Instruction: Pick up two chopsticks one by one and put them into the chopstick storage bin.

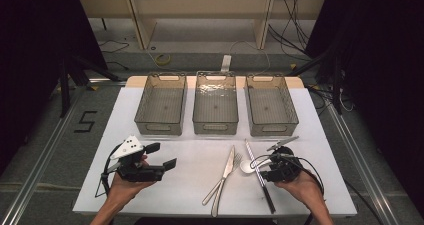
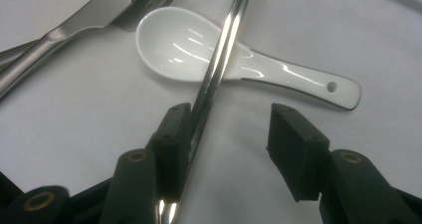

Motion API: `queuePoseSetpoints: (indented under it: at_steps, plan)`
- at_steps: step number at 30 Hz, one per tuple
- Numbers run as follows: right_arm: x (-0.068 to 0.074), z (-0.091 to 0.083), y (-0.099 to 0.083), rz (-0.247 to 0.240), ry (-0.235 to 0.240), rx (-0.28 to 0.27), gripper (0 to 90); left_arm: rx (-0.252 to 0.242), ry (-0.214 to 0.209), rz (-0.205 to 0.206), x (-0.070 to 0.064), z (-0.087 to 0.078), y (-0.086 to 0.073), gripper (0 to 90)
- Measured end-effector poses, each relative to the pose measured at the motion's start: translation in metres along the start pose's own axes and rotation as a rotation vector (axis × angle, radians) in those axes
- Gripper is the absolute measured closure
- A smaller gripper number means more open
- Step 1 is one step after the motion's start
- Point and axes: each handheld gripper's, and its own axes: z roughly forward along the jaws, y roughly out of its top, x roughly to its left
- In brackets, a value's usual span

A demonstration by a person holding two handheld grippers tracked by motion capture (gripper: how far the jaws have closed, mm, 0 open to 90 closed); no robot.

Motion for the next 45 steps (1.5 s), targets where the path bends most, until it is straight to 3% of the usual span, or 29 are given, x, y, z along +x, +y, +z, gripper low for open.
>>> queuePoseSetpoints:
  at_steps: [6, 18, 23, 27, 37, 45]
  plan:
    - [0.003, 0.007, 0.0, -0.033, 0.025, 0.038, 60.3, 0.003, 0.003, 0.002, 0.0, 0.0, 0.0, 15.5]
    - [0.003, 0.013, 0.0, -0.034, 0.046, 0.079, 73.4, 0.004, 0.007, 0.003, 0.0, 0.001, 0.0, 15.5]
    - [0.003, 0.015, 0.0, -0.047, 0.045, 0.084, 76.6, 0.01, 0.008, 0.008, 0.0, 0.001, -0.001, 15.5]
    - [0.002, 0.018, 0.001, -0.053, -0.006, 0.111, 79.4, 0.011, 0.008, 0.009, -0.001, 0.001, -0.001, 15.6]
    - [-0.003, 0.018, 0.001, -0.046, 0.006, 0.103, 85.2, 0.018, 0.008, 0.017, -0.001, 0.002, -0.001, 15.6]
    - [-0.005, 0.011, 0.001, -0.052, -0.018, 0.077, 86.2, 0.029, 0.004, 0.022, -0.002, 0.003, -0.001, 15.6]
